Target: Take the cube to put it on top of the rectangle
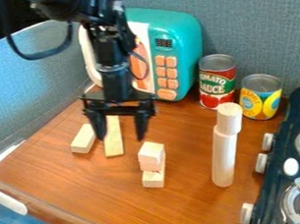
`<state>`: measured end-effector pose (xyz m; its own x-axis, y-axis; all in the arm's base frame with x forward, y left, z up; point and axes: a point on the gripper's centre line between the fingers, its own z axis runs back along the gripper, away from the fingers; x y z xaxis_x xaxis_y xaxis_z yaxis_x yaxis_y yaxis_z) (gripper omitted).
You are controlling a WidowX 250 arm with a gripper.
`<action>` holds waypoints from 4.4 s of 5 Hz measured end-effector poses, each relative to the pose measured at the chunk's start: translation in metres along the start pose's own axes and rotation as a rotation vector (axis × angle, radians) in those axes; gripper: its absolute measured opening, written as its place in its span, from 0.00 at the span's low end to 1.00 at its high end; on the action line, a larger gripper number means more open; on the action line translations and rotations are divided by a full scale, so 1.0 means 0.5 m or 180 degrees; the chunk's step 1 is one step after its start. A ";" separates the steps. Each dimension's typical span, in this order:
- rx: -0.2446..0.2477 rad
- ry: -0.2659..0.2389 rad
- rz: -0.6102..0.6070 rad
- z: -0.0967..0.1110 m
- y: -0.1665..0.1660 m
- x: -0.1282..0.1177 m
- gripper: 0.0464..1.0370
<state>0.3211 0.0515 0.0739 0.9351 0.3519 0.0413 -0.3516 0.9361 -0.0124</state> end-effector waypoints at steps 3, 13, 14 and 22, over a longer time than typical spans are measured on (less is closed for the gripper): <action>0.0083 0.0082 -0.0088 -0.047 -0.064 -0.008 0.96; 0.0074 0.0020 0.1479 0.041 0.197 0.095 0.52; 0.0549 0.0260 0.1521 -0.026 0.226 0.117 0.52; 0.0514 0.0253 0.0899 -0.067 0.217 0.113 0.52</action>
<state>0.3375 0.1729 0.0413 0.7980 0.6024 -0.0194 -0.5937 0.7912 0.1464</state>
